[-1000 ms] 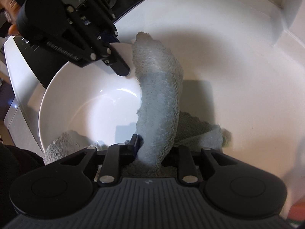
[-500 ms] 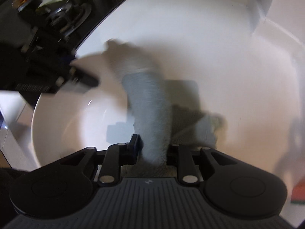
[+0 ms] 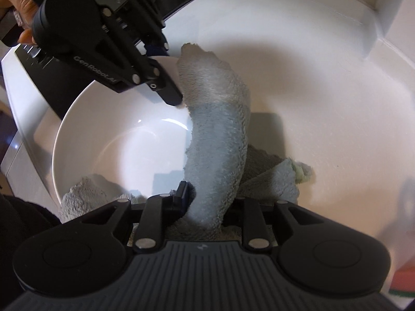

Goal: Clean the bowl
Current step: 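Keep scrubbing the bowl interior with the towel in the right gripper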

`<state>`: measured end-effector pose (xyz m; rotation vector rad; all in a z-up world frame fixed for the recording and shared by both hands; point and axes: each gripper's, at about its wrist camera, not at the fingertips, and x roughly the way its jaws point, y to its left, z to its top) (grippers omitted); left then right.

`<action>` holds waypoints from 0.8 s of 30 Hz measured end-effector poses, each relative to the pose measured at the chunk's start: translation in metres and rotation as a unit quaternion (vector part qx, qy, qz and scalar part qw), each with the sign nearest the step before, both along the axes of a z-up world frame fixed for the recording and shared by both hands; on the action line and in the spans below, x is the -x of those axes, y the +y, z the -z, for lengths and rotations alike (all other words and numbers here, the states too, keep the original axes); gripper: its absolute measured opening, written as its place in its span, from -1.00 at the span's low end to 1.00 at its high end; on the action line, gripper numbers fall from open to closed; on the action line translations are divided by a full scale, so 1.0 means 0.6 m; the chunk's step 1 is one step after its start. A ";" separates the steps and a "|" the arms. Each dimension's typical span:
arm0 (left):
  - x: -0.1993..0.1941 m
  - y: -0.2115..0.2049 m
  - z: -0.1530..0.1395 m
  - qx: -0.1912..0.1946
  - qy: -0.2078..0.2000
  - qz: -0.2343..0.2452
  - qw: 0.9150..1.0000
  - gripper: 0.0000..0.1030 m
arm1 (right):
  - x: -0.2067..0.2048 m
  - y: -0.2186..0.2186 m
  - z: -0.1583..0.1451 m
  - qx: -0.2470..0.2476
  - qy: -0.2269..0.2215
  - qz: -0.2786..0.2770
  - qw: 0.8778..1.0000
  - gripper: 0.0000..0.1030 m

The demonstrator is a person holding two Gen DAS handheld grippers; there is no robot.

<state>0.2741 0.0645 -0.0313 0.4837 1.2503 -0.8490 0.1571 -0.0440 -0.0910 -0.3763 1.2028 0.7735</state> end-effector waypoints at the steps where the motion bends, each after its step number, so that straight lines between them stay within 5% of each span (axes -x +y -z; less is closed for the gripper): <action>1: 0.010 0.002 0.000 -0.003 -0.008 -0.001 1.000 -0.78 | -0.009 0.005 -0.002 0.004 -0.009 0.012 1.000 -0.65; 7: 0.042 0.027 -0.001 0.000 -0.033 -0.049 0.998 -0.81 | -0.054 0.026 -0.007 -0.014 -0.041 0.056 0.997 -0.66; 14: 0.061 0.049 -0.003 0.014 -0.049 -0.100 0.994 -0.81 | -0.006 -0.035 -0.008 -0.011 0.002 0.107 0.994 -0.72; 24: 0.064 0.049 -0.021 0.005 -0.070 -0.078 0.994 -0.76 | 0.024 -0.042 -0.008 -0.019 -0.004 0.087 0.996 -0.68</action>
